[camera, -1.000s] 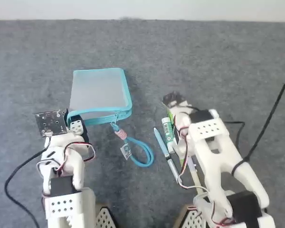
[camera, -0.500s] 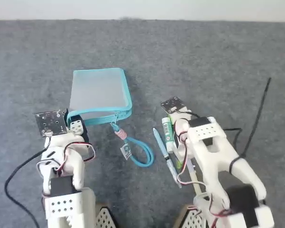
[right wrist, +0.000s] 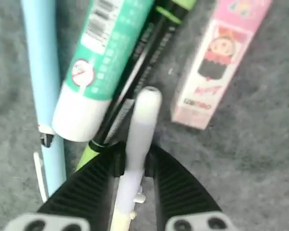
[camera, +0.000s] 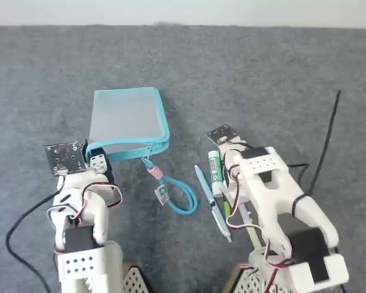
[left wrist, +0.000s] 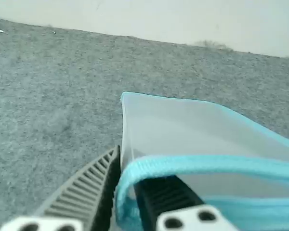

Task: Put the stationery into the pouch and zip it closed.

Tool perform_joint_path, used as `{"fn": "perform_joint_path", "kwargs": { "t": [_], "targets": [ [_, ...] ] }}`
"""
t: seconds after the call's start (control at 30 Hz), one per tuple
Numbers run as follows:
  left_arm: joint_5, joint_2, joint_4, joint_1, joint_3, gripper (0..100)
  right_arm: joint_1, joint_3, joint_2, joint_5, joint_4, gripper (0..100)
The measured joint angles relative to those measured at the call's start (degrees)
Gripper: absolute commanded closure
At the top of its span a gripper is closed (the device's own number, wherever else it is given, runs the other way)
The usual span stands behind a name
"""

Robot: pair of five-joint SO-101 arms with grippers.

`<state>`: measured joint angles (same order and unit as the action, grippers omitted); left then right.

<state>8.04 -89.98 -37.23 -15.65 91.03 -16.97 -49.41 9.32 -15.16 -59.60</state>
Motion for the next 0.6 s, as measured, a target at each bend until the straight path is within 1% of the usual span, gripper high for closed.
{"fn": "perform_joint_path", "kwargs": {
  "t": [0.13, 0.23, 0.3, 0.47, 0.6],
  "targets": [
    [0.00, 0.00, 0.00, 0.00, 0.00, 99, 3.34, 0.00, 6.07, 0.00, 0.00, 99.1],
    [0.00, 0.00, 0.00, 0.00, 0.00, 99, 3.60, 0.35, 11.43, 0.00, -0.35, 99.1],
    [0.00, 0.00, 0.00, 0.00, 0.00, 99, 3.52, 3.08, 12.92, 0.00, -2.64, 99.1],
    [0.00, 0.00, 0.00, 0.00, 0.00, 99, 3.52, 16.35, 11.08, -0.09, -8.44, 99.1],
    [0.00, 0.00, 0.00, 0.00, 0.00, 99, 3.52, 28.13, 1.76, -0.09, -9.49, 99.1]
  ]
}}
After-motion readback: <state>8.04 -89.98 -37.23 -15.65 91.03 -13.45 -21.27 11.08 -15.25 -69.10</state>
